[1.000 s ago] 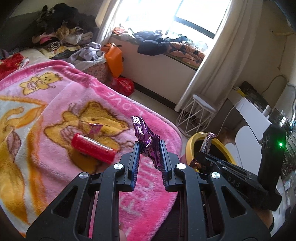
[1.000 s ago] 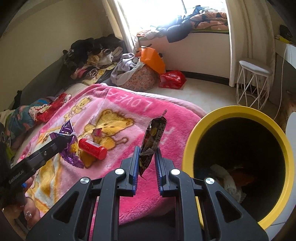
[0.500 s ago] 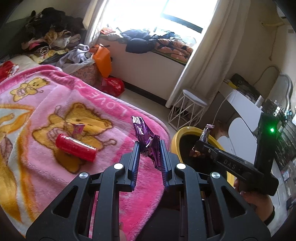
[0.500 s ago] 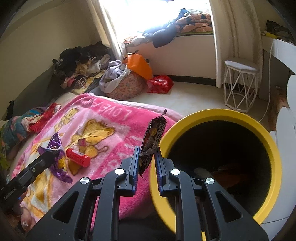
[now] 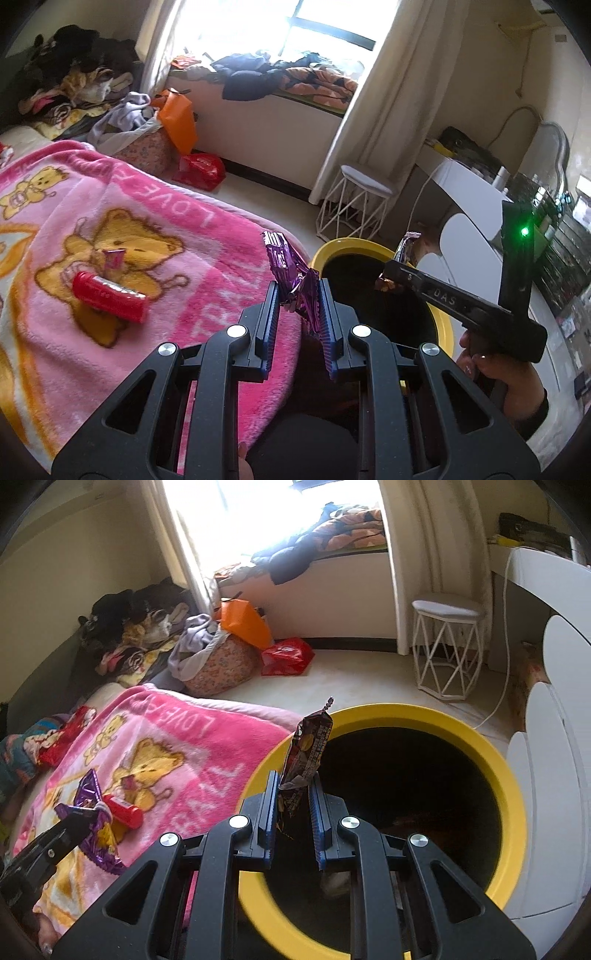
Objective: Collect trash
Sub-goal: 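Carry both wrappers over the yellow bin and open both tools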
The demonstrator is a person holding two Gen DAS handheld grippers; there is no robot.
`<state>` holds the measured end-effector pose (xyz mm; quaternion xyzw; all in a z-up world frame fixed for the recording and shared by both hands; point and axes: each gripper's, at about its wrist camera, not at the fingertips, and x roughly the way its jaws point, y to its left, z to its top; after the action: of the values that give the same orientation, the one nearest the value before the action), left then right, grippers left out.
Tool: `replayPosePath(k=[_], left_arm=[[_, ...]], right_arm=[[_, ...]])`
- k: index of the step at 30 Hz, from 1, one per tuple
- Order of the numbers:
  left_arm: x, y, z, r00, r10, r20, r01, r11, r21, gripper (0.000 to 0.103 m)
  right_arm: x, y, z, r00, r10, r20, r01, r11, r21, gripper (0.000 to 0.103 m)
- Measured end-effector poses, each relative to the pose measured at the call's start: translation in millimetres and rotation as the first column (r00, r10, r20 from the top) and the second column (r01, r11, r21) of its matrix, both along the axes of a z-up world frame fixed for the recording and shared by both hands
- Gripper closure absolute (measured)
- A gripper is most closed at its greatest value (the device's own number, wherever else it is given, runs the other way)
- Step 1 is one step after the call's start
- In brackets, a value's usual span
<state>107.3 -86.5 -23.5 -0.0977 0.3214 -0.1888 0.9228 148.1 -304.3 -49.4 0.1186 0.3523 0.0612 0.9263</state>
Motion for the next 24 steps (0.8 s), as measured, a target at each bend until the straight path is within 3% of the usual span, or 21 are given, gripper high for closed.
replayPosePath(k=[24], left_arm=[[15.3,-72.2,-23.0,0.987,-0.16,-0.036,0.16,0.987,0.015,0.087]], right_arm=[[7.6,-69.1,-31.3,0.987,-0.141,-0.072,0.141,0.99,-0.008,0.087]])
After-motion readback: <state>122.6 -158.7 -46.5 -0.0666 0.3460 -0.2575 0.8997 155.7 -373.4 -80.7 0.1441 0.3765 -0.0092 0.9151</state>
